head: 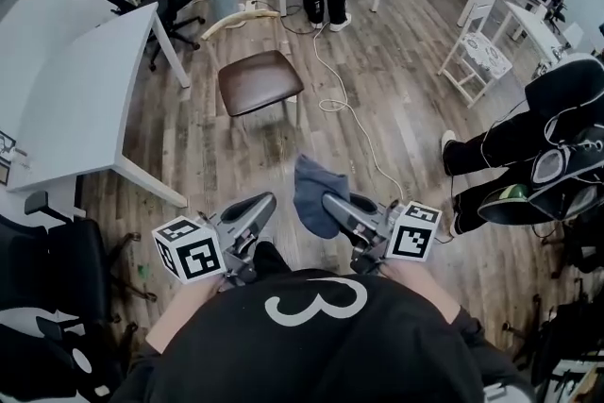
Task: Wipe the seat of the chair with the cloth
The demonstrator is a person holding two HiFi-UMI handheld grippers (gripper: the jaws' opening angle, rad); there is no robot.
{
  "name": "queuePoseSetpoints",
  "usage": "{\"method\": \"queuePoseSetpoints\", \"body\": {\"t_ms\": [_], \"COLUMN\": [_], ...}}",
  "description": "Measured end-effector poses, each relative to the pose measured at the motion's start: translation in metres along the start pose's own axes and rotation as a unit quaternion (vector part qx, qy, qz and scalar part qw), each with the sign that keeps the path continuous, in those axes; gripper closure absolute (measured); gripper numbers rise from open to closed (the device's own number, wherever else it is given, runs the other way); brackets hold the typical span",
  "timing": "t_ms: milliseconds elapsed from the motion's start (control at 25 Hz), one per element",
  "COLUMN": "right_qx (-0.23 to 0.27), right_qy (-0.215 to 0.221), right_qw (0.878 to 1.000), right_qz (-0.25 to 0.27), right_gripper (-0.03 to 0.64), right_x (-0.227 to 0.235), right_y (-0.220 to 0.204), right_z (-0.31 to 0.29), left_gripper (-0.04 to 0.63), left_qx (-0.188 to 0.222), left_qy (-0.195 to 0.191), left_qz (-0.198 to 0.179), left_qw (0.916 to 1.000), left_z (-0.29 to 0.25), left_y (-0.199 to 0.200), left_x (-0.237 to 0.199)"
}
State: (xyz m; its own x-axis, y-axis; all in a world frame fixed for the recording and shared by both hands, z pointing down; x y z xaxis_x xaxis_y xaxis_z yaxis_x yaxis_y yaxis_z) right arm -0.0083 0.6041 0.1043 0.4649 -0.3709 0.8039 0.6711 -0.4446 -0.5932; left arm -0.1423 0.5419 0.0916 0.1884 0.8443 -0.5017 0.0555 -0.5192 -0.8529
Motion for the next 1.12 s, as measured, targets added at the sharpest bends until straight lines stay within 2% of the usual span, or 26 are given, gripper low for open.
{"method": "queuePoseSetpoints", "body": {"t_ms": [160, 360, 560, 880, 1120], "right_qx": [0.001, 0.002, 0.000, -0.021, -0.023], "right_qy": [-0.007, -0.021, -0.036, -0.049, -0.052], "right_qw": [1.000, 0.999, 0.997, 0.995, 0.995], "right_qz": [-0.022, -0.046, -0.065, -0.087, -0.085], "right_gripper": [0.563, 0.563, 0.563, 0.563, 0.563], "right_x": [0.026, 0.064, 0.096, 0.132, 0.144], "right_y": [0.011, 0.026, 0.054, 0.077, 0.090], "right_z": [-0.022, -0.068, -0.118, -0.213, -0.264], "left_gripper": [0.583, 0.583, 0.583, 0.583, 0.583], "left_qx": [-0.017, -0.033, -0.037, -0.036, -0.047], "left_qy": [-0.002, -0.003, -0.004, 0.008, 0.007], "left_qz": [0.014, 0.037, 0.051, 0.075, 0.079], "left_qw": [0.9998, 0.9987, 0.9980, 0.9965, 0.9958], "left_z": [-0.017, -0.031, -0.043, -0.033, -0.027], "left_y": [0.008, 0.025, 0.058, 0.098, 0.113], "left_x": [-0.033, -0.094, -0.155, -0.255, -0.305]}}
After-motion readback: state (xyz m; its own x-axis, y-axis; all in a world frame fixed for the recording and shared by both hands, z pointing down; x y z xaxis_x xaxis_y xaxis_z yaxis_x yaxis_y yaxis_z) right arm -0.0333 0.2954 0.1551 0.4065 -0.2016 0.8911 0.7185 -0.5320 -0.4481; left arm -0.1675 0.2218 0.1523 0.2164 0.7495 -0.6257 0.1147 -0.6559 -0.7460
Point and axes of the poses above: the fingertips, and each gripper's own axes: z backward along the fingers, x to its right, y out of its top, the point moved 3 cm from there along z, backward along the fingers, and after that the axes turned 10 degrees about -z, right-handed, at the moved point
